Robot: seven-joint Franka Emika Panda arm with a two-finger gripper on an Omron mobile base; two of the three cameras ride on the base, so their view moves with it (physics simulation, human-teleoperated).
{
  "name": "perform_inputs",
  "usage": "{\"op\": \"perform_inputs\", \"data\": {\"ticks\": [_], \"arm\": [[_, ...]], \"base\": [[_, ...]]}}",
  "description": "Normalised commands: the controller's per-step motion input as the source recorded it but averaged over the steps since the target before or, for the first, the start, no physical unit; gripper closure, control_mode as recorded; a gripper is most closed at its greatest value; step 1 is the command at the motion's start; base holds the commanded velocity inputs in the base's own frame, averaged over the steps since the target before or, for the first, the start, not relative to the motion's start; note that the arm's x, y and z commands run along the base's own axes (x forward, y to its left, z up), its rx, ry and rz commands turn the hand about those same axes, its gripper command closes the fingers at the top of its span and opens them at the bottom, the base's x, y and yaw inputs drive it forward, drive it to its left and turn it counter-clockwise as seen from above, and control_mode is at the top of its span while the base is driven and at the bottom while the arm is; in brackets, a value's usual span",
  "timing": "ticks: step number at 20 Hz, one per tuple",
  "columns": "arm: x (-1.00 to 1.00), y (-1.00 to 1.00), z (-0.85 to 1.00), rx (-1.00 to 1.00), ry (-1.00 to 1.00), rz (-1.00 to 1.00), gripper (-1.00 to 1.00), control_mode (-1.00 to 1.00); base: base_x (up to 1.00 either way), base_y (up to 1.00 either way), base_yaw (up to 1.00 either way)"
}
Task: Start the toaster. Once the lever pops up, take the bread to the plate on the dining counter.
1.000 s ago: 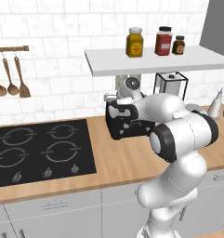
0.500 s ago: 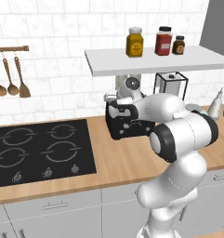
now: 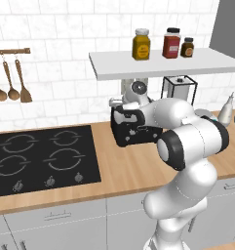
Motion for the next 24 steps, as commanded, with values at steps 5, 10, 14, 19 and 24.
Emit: {"op": "perform_inputs", "data": {"ticks": [5,10,14,19,24], "arm": [[0.00,0.00,0.00,0.00,0.00,0.00,-1.00,-1.00],[0.00,0.00,0.00,0.00,0.00,0.00,-1.00,-1.00],[0.00,0.00,0.00,0.00,0.00,0.00,-1.00,-1.00],[0.00,0.00,0.00,0.00,0.00,0.00,-1.00,-1.00],[0.00,0.00,0.00,0.00,0.00,0.00,-1.00,-1.00]], "base": [[0.00,0.00,0.00],[0.00,0.00,0.00],[0.00,0.00,0.00],[0.00,0.00,0.00],[0.00,0.00,0.00]]}}
